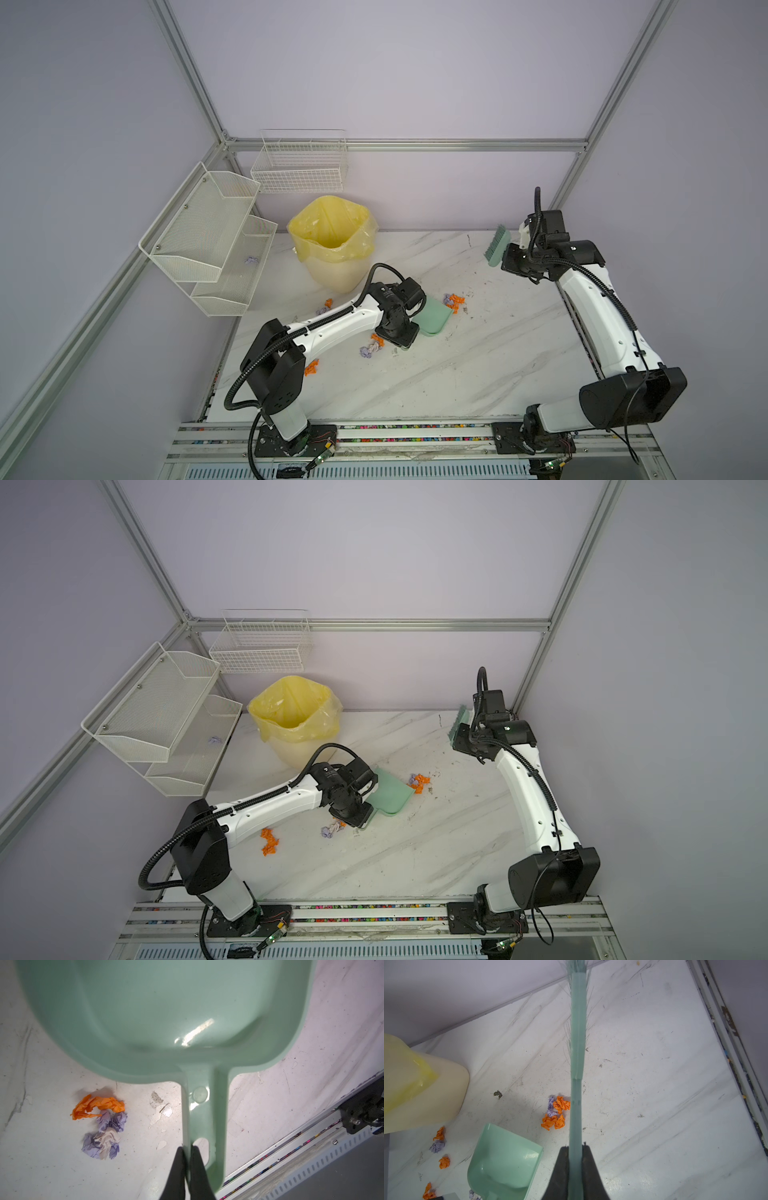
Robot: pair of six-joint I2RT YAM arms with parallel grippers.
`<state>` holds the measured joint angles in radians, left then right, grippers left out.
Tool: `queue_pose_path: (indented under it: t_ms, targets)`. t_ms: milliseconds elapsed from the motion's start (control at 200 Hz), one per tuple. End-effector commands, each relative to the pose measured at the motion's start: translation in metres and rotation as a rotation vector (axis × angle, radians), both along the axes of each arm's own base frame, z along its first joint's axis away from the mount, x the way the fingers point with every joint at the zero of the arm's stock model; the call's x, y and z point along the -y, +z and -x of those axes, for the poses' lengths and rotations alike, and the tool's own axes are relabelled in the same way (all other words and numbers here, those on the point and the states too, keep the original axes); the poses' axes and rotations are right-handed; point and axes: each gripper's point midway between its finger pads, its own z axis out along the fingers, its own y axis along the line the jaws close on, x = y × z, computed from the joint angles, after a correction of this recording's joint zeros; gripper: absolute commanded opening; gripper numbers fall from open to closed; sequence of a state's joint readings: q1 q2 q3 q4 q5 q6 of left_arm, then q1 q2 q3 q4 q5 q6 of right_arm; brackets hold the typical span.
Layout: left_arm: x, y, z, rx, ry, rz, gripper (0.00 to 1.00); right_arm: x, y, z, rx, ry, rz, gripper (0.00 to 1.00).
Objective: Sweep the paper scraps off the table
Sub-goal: 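Move the brush toward the orange scraps while the left gripper holds the dustpan, then bring the brush behind the scraps beside the dustpan with the right gripper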
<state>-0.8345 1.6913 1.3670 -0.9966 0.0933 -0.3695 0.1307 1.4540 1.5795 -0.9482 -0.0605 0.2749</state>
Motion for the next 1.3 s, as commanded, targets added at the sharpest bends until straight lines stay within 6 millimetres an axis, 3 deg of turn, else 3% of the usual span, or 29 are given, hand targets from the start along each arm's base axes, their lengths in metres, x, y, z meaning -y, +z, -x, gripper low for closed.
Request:
queue_pose_path:
  t_ms: [0, 345, 620, 1030, 1295]
  targets:
    - [0.023, 0.028, -0.013, 0.069, -0.035, 0.078, 0.0, 0.018, -0.006, -0.004, -0.02, -0.02, 0.121, 0.0]
    - [0.035, 0.016, 0.003, 0.034, -0.06, 0.065, 0.0, 0.029, -0.029, -0.014, -0.066, -0.001, 0.226, 0.0]
    - [0.032, -0.001, 0.015, -0.001, -0.061, 0.042, 0.0, 0.031, -0.056, -0.019, -0.12, 0.012, 0.254, 0.0]
    - [0.041, -0.017, 0.022, -0.101, -0.063, 0.075, 0.0, 0.004, -0.067, -0.035, -0.118, 0.099, 0.306, 0.0]
    - [0.036, -0.025, 0.013, -0.136, -0.035, 0.063, 0.0, -0.019, -0.08, -0.037, -0.142, 0.189, 0.357, 0.0]
